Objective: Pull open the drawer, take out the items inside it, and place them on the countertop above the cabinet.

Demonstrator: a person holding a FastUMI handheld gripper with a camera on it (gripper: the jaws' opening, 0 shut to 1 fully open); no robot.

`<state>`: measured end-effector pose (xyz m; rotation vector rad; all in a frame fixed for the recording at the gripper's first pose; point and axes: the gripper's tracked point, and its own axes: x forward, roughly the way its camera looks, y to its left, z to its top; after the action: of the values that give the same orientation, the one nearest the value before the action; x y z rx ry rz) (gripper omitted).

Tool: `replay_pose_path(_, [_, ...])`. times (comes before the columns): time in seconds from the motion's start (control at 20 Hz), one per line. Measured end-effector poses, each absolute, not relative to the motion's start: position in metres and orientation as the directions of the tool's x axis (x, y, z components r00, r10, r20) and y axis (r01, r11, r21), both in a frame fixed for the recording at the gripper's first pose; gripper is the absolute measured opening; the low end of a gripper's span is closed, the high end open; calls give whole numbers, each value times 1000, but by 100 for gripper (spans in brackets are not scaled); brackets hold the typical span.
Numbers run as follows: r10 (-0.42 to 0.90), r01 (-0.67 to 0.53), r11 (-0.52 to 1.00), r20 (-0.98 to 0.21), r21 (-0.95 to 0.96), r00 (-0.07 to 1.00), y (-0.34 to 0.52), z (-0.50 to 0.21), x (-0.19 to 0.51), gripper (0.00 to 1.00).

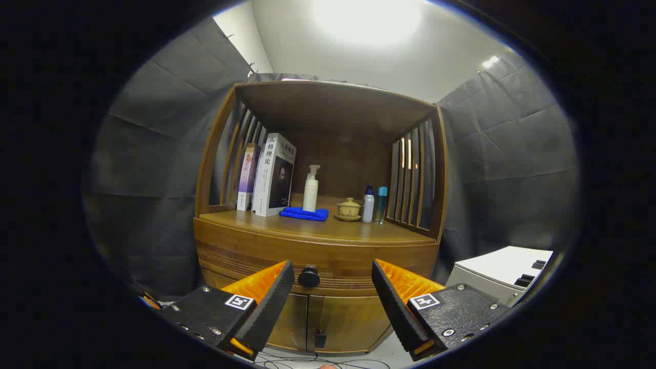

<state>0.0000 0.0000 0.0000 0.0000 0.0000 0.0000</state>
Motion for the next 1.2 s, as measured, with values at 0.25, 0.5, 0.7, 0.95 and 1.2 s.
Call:
replay_pose_path(0.25, [-3, 3, 1000, -3, -4, 1000, 0, 0, -2, 95])
replay_pose_path(0.5, [-10, 10, 1000, -10, -2, 1000, -1, -2, -1, 95])
replay_pose_path(0.7, [-13, 13, 1000, -8, 1, 1000, -2, -1, -2, 95])
replay_pose_path(0.95, [-20, 20, 1000, -10, 3, 1000, -3, -1, -2, 95])
replay_pose_path(1.2, [-30, 30, 1000, -8, 9, 1000, -4, 0, -3, 95])
